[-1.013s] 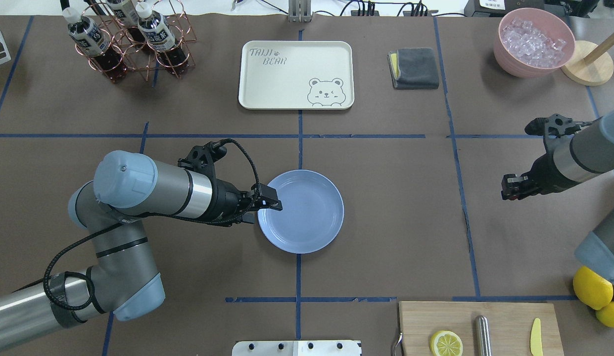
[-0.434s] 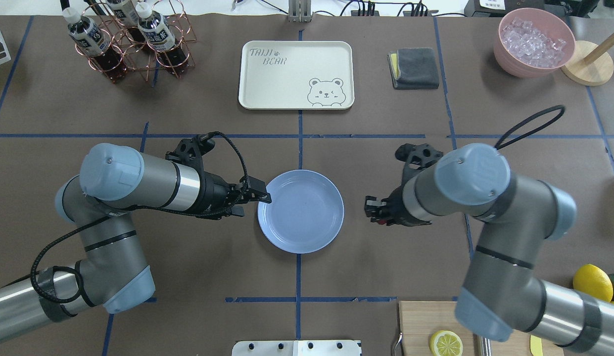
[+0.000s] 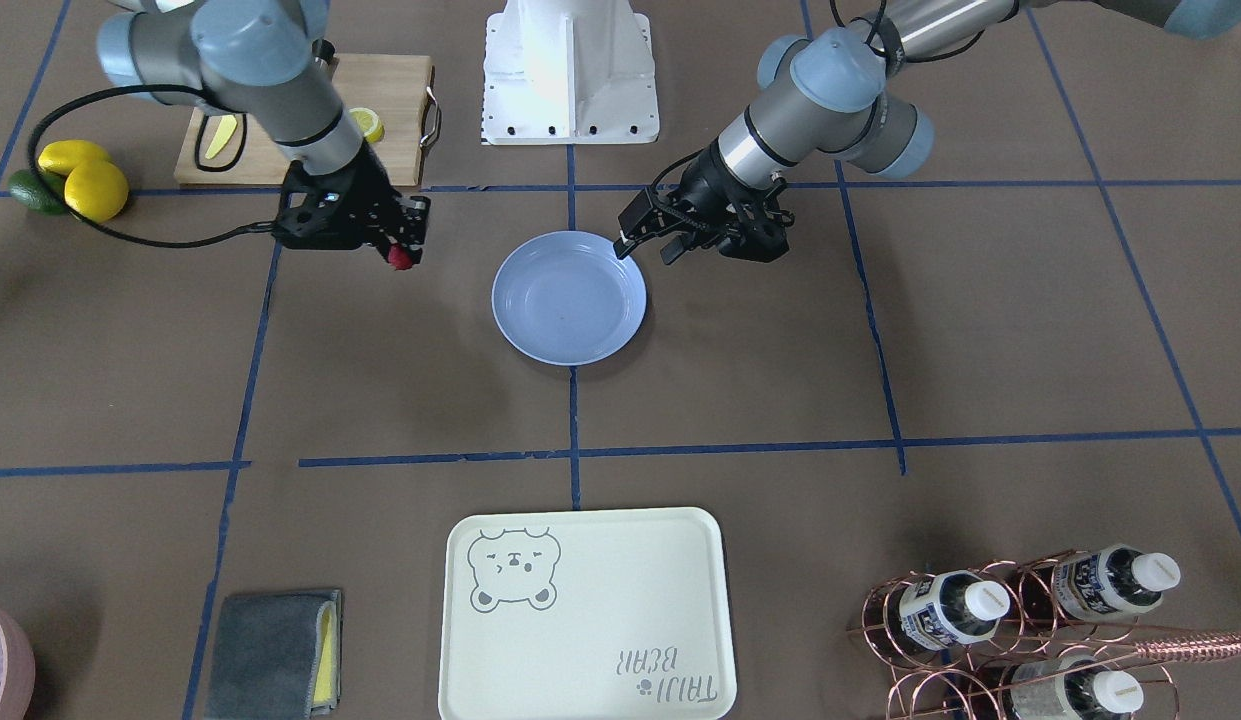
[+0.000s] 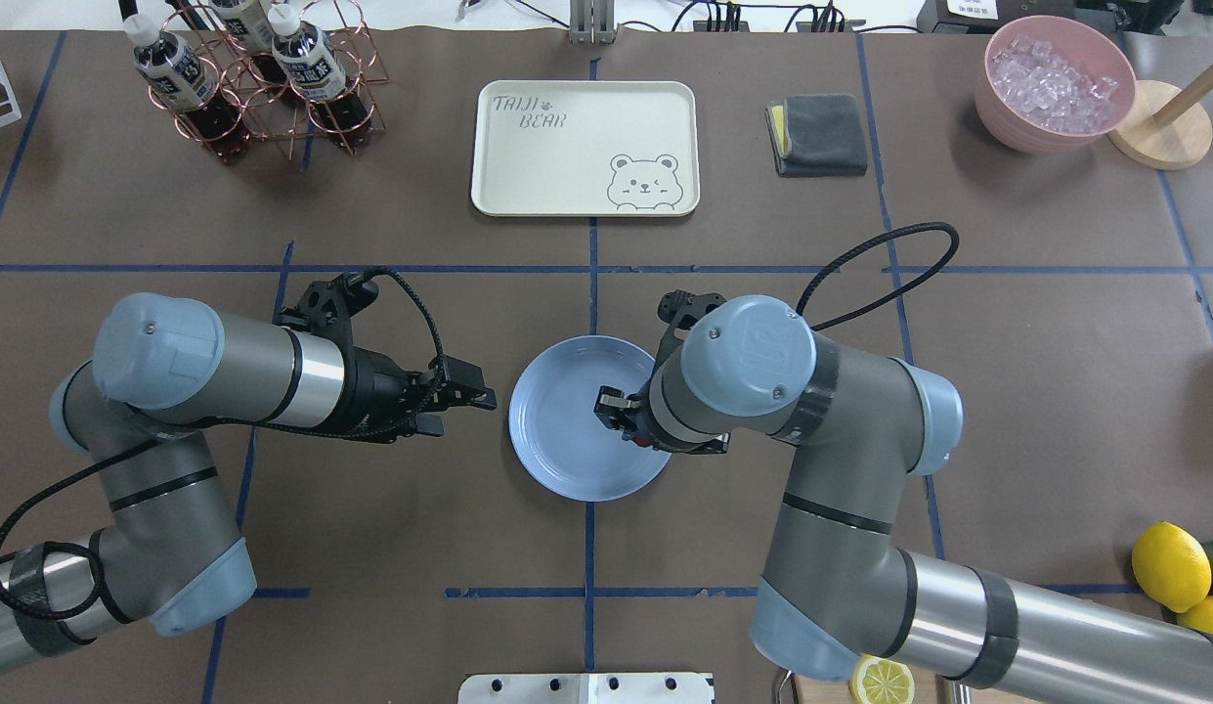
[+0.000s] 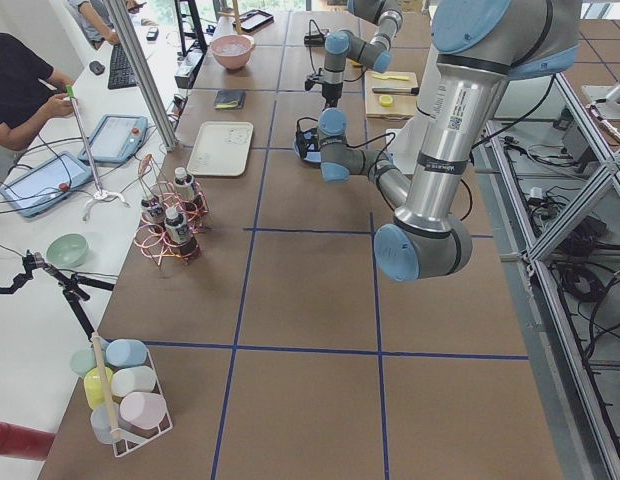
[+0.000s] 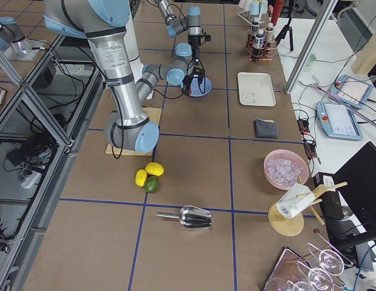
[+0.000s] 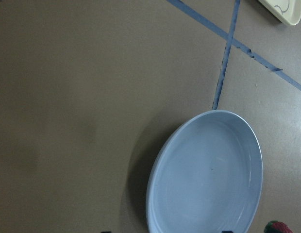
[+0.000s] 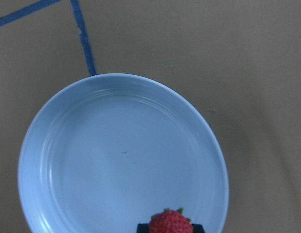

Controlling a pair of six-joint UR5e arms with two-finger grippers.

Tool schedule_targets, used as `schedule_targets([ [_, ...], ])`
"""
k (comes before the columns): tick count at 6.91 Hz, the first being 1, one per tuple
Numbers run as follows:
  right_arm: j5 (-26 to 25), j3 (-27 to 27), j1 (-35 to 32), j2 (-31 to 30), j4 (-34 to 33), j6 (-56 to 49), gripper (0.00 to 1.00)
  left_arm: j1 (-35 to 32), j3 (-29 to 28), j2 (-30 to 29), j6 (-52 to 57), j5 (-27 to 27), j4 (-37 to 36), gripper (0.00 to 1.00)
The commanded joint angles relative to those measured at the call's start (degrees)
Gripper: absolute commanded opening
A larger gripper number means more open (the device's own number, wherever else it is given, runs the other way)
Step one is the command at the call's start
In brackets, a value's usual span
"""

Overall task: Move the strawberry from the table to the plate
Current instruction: 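Carry the strawberry with the right gripper over the blue plate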

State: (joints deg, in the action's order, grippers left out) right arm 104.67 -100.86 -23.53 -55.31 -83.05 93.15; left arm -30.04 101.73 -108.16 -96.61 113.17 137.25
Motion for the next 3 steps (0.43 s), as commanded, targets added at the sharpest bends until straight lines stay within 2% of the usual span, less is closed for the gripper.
schedule_targets([
  [1,-0.61,3.55,0.07,2.66,1.39,-3.89,0.00,-0.19,0.22,0.49,0.02,-0.05,0.03,0.81],
  [3,-0.70,6.88,0.07,4.41,1.40,-4.30,0.00,-0.20,0.05,0.93,0.02,-0.14,0.03,0.81],
])
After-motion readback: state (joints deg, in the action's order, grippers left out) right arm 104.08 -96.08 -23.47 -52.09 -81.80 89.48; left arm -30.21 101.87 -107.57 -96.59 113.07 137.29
